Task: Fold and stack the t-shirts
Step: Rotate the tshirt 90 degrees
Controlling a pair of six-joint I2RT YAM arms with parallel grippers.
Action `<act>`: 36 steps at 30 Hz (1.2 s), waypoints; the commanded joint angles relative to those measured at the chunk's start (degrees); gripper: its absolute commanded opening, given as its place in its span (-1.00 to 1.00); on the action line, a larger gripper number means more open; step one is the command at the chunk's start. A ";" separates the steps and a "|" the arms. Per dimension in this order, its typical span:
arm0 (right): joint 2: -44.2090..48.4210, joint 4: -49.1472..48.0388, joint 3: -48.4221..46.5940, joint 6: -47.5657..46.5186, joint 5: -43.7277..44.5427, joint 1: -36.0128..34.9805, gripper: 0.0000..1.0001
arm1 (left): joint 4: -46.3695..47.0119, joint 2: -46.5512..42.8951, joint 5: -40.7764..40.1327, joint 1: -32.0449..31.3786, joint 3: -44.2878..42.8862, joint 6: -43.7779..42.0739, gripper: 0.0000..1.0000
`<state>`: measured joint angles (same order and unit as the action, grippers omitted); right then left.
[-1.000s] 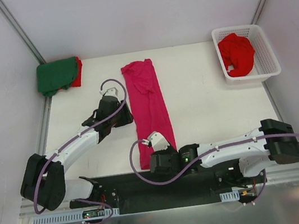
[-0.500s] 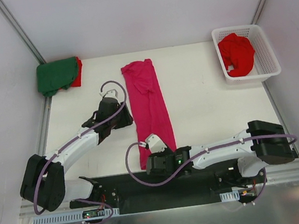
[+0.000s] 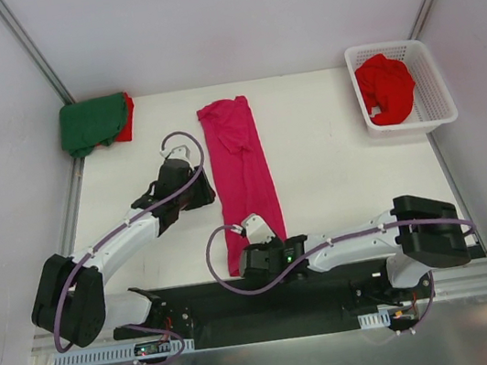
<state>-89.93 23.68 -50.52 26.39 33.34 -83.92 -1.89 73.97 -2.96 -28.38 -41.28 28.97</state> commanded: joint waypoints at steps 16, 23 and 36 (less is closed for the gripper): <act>-1.39 -3.73 1.83 1.38 -1.79 1.48 -0.98 | 1.01 0.37 2.26 0.96 -2.48 -2.60 0.07; -0.69 -4.17 2.01 1.21 -2.40 1.48 -0.98 | 3.02 11.70 6.64 0.96 -15.39 -6.99 0.06; 2.65 -0.57 1.48 1.82 -2.14 1.30 -0.98 | 4.26 39.57 13.33 2.80 -44.40 -11.84 -0.99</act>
<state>-90.13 20.86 -48.86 27.00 30.98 -82.59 1.63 108.66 7.33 -26.87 -79.64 19.05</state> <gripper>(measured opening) 0.021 0.154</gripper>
